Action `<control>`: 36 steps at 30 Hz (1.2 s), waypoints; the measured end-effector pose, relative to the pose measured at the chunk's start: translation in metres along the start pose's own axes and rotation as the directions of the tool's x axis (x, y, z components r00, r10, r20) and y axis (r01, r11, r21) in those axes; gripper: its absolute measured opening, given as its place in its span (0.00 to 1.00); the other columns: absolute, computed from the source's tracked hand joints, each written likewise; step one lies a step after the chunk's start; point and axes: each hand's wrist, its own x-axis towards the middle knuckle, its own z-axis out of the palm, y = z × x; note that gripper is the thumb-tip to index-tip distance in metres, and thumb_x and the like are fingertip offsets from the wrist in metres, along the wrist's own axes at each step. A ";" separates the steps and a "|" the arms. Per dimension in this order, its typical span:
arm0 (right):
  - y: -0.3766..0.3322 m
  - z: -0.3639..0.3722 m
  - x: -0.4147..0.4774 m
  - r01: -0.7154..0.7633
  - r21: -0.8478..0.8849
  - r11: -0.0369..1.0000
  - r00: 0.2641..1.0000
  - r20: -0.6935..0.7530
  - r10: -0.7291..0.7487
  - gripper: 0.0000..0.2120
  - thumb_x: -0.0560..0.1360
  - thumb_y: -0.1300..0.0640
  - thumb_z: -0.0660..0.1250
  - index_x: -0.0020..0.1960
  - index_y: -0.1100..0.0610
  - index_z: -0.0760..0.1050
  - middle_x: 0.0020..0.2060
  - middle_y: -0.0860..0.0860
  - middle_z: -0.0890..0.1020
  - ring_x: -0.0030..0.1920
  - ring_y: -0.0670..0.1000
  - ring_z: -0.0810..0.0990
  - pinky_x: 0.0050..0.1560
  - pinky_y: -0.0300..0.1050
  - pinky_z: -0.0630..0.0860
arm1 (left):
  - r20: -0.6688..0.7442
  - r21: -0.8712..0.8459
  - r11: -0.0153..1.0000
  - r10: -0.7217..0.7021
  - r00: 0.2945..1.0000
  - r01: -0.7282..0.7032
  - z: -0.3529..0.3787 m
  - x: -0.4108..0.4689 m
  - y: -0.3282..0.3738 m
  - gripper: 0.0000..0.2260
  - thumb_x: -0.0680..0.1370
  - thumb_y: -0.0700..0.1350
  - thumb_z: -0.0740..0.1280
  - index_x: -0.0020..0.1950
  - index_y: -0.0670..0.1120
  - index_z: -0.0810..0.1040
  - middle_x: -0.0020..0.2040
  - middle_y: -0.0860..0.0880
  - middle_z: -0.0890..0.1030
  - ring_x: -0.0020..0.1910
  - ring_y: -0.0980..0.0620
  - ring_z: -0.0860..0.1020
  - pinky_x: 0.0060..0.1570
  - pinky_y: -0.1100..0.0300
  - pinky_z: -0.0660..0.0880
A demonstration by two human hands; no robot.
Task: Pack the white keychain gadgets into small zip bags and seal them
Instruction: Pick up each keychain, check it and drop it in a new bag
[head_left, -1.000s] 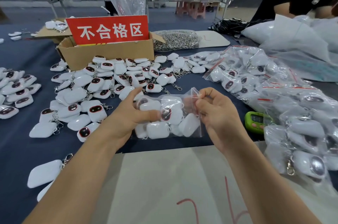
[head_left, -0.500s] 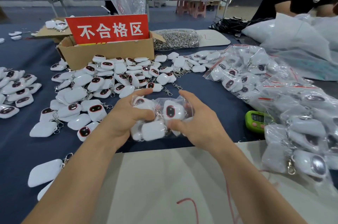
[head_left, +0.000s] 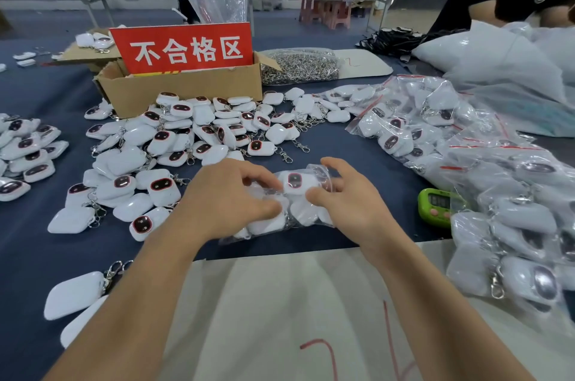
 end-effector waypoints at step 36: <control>-0.004 -0.018 0.005 -0.084 0.260 0.962 0.995 0.069 0.068 0.15 0.70 0.65 0.67 0.50 0.51 0.87 0.44 0.49 0.89 0.43 0.49 0.87 0.36 0.41 0.80 | 0.182 -0.034 0.998 0.066 0.981 -0.061 0.004 0.004 -0.007 0.18 0.79 0.45 0.61 0.60 0.65 0.83 0.56 0.63 0.79 0.58 0.63 0.76 0.63 0.60 0.70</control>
